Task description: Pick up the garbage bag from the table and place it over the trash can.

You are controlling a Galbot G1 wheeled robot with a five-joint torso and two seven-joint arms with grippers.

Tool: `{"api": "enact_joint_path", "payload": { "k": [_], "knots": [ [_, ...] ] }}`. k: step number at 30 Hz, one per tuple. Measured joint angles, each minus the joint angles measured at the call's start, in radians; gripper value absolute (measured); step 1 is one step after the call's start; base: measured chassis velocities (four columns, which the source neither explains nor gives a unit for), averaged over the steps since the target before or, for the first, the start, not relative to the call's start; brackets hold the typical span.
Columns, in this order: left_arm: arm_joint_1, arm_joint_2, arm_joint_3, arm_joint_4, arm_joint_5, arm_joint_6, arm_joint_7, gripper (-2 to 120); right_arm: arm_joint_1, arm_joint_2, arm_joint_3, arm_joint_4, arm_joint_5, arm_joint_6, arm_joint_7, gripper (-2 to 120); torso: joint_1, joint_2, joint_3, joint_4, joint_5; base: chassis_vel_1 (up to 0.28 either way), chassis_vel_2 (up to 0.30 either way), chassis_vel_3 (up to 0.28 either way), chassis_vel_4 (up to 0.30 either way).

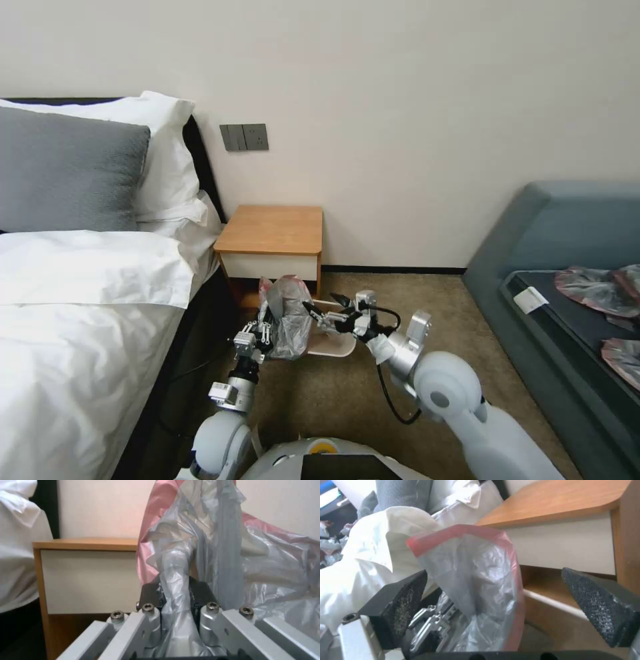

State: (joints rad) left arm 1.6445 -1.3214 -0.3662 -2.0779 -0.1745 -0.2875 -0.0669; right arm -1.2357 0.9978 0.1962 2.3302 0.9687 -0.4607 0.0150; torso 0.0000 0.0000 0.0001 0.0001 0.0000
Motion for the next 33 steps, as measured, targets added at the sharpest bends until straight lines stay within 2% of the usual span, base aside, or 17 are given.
{"api": "enact_joint_path", "payload": {
  "k": [10,16,19,20,24,26,28,30,31,33],
  "knots": [
    [0.007,-0.006,-0.017,-0.025,0.0,0.003,0.002,9,0.132,-0.085,-0.116,-0.07,0.005,0.003,-0.002,100,0.0,0.0,0.0,-0.0001,0.0,0.0,0.0,0.0,0.0],
    [0.017,-0.011,-0.02,-0.028,0.001,0.004,0.007,9,0.185,-0.1,-0.161,-0.095,-0.001,0.008,-0.007,99,0.0,0.0,0.0,-0.0001,0.0,0.0,0.0,0.0,0.0],
    [0.025,-0.012,-0.02,-0.033,0.002,0.005,0.012,9,0.213,-0.099,-0.195,-0.11,-0.003,0.013,-0.01,86,0.0,0.0,0.0,0.0,0.0,0.0,0.0,0.0,0.0],
    [0.025,-0.012,-0.02,-0.033,0.002,0.005,0.012,9,0.213,-0.099,-0.195,-0.11,-0.003,0.013,-0.01,86,0.0,0.0,0.0,0.0,0.0,0.0,0.0,0.0,0.0],
    [0.03,-0.011,-0.023,-0.041,0.003,0.006,0.015,9,0.233,-0.097,-0.217,-0.121,-0.003,0.02,-0.01,67,0.0,0.0,0.0,-0.0001,0.0,0.0,0.0,0.0,0.0],
    [0.03,-0.011,-0.023,-0.043,0.003,0.006,0.016,9,0.237,-0.098,-0.219,-0.123,-0.002,0.021,-0.01,64,0.0,0.0,0.0,-0.0001,0.0,0.0,0.0,0.0,0.0],
    [0.031,-0.011,-0.023,-0.044,0.003,0.006,0.016,9,0.242,-0.099,-0.223,-0.123,0.0,0.021,-0.01,52,0.0,0.0,0.0,-0.0001,0.0,0.0,0.0,0.0,0.0],
    [0.031,-0.012,-0.023,-0.044,0.003,0.007,0.016,9,0.245,-0.101,-0.225,-0.123,0.002,0.021,-0.009,48,0.0,0.0,0.0,-0.0001,0.0,0.0,0.0,0.0,0.0],
    [0.031,-0.013,-0.023,-0.044,0.003,0.007,0.016,9,0.247,-0.102,-0.226,-0.123,0.002,0.022,-0.009,41,0.0,0.0,0.0,-0.0001,0.0,0.0,0.0,0.0,0.0],
    [0.031,-0.015,-0.023,-0.044,0.003,0.008,0.016,9,0.248,-0.103,-0.227,-0.123,0.002,0.024,-0.008,37,0.0,0.0,0.0,-0.0001,0.0,0.0,0.0,0.0,0.0]
  ]
}}
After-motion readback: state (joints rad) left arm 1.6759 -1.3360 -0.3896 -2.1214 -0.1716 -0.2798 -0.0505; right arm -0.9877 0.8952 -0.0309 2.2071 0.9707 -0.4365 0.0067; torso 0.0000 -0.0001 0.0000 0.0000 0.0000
